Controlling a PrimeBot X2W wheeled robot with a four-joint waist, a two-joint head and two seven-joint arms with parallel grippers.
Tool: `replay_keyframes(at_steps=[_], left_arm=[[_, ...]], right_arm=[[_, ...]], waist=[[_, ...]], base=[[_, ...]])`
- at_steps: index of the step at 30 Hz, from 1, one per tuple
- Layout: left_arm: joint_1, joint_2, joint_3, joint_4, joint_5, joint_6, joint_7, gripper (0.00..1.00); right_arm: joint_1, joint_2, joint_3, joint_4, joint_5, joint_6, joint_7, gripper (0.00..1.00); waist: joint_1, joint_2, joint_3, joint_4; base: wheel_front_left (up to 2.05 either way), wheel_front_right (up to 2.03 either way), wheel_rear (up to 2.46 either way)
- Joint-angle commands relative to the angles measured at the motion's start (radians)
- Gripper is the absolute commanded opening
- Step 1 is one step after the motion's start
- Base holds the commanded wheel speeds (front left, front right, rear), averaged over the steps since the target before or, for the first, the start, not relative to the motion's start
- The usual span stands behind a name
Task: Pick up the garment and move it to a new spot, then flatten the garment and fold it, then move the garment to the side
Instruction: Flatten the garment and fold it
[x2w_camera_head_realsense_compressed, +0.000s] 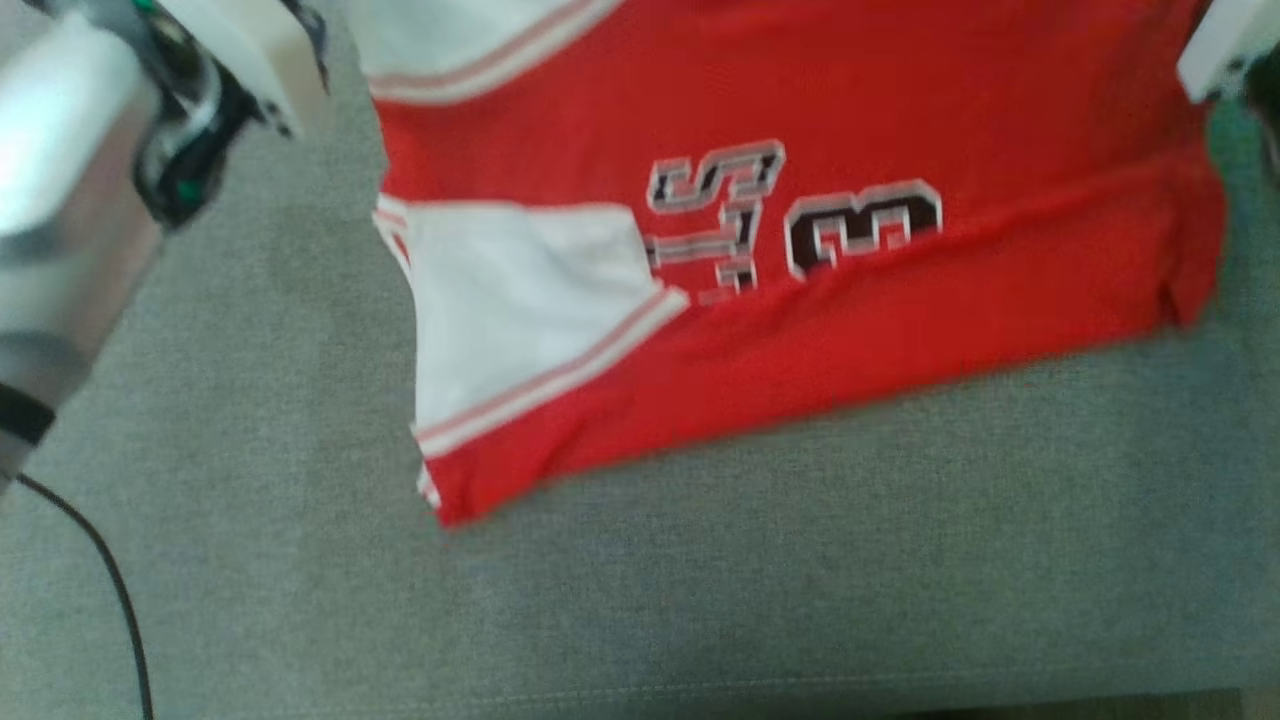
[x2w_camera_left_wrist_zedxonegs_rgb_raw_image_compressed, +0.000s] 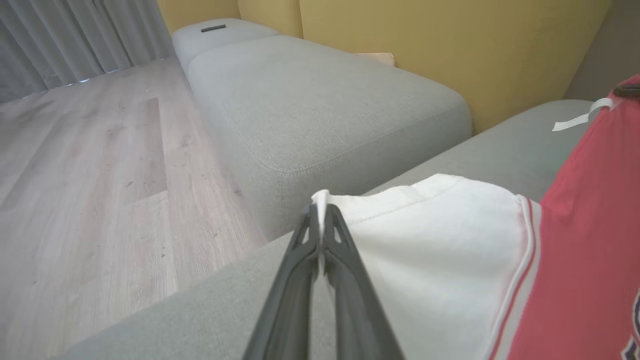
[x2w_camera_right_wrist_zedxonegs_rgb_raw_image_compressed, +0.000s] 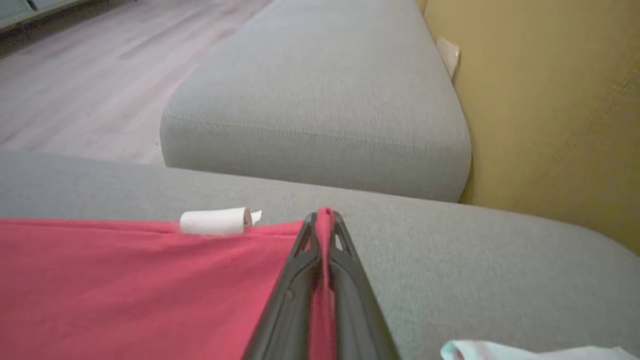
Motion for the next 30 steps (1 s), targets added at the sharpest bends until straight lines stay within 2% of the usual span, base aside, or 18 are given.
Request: replay_keyframes(at_steps=[1, 6, 12, 18, 22, 30], left_arm=[[-0.073, 0.040, 0.056, 0.004, 0.011, 0.006, -0.013, 0.00], [-0.136, 0.026, 0.113, 0.044, 0.044, 0.017, -0.020, 0.00], [-0.157, 0.004, 0.246, 0.000, 0.146, 0.042, -0.020, 0.00], [-0.071, -0.006, 0.298, -0.036, 0.239, 0.011, -0.020, 0.00], [0.012, 0.003, 0.299, -0.069, 0.281, -0.010, -0.021, 0.00], [0.147, 0.047, 0.271, -0.134, 0.283, -0.030, -0.021, 0.00]], right_arm=[[-0.031, -0.004, 0.009, -0.033, 0.008, -0.001, -0.025, 0.00], [-0.104, 0.003, 0.032, -0.027, 0.007, -0.001, -0.109, 0.00], [-0.167, 0.017, 0.039, 0.024, -0.004, -0.001, -0.191, 0.00], [-0.127, 0.014, 0.094, 0.072, 0.026, -0.001, -0.203, 0.00], [-0.067, -0.015, 0.158, 0.074, 0.076, -0.001, -0.191, 0.00], [0.032, -0.129, 0.274, 0.054, 0.154, -0.001, -0.154, 0.00]], waist=[[0.0000, 0.0000, 0.007, -0.004], [0.0000, 0.0000, 0.029, -0.005], [0.0000, 0.0000, 0.044, 0.001], [0.0000, 0.0000, 0.018, 0.013], [0.0000, 0.0000, -0.015, 0.028], [0.0000, 0.0000, -0.062, 0.059]], base=[[0.00, 0.00, 0.00], [0.00, 0.00, 0.00], [0.00, 0.00, 0.00], [0.00, 0.00, 0.00], [0.00, 0.00, 0.00], [0.00, 0.00, 0.00]])
